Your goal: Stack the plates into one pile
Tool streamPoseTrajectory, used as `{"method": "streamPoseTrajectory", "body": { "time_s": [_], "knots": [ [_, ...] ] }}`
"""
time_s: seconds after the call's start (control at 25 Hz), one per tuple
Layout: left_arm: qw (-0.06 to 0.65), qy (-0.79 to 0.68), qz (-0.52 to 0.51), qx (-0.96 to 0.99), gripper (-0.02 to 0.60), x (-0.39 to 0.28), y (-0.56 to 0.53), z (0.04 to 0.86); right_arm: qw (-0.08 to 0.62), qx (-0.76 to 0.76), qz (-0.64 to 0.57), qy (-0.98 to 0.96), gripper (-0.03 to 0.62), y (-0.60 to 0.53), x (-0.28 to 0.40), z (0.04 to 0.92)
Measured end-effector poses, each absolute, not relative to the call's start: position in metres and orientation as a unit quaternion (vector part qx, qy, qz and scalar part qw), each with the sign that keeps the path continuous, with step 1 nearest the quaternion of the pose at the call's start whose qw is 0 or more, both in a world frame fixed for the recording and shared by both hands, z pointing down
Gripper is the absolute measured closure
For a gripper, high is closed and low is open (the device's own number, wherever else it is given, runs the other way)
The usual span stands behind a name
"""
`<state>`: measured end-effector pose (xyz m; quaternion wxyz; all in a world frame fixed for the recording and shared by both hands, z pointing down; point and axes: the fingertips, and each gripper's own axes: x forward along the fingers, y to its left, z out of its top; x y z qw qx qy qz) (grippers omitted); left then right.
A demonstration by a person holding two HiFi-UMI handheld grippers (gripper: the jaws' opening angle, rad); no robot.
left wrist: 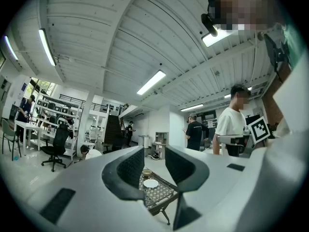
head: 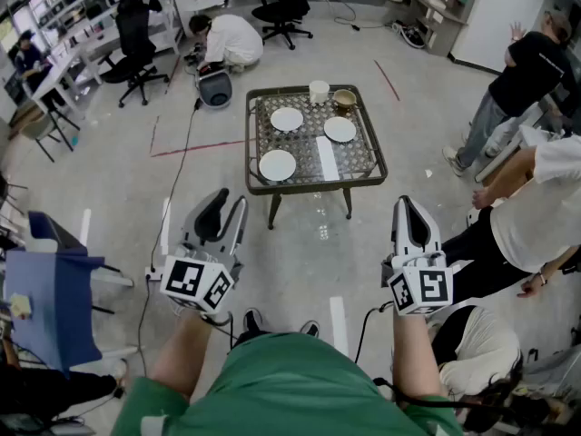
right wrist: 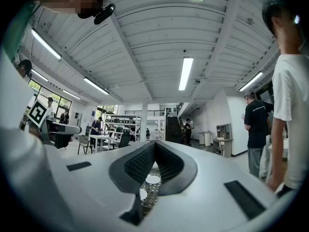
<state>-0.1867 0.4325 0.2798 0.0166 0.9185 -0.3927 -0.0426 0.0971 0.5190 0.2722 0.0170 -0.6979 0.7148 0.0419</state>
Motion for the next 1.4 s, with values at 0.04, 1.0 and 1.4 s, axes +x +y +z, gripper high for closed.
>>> {"method": "streamPoseTrajectory", "body": {
  "time_s": [0.04,1.0,1.4],
  "knots": [
    [0.017,-0.395,-0.045,0.917,0.436,-0.185,0.432,0.279,0.017,-0.695,0.043,0.717,0.571,0.518,0.099,0.271],
    [0.044,-0.438,-0.017,0.898,0.436,-0.152,0.368,0.32,-0.019,-0.716,0.079,0.693,0.571,0.483,0.169,0.298],
    [0.068,-0.422,-0.028,0.904,0.436,-0.145,0.215,0.344,-0.043,-0.756,0.063,0.65,0.571,0.38,0.205,0.305]
  ]
}}
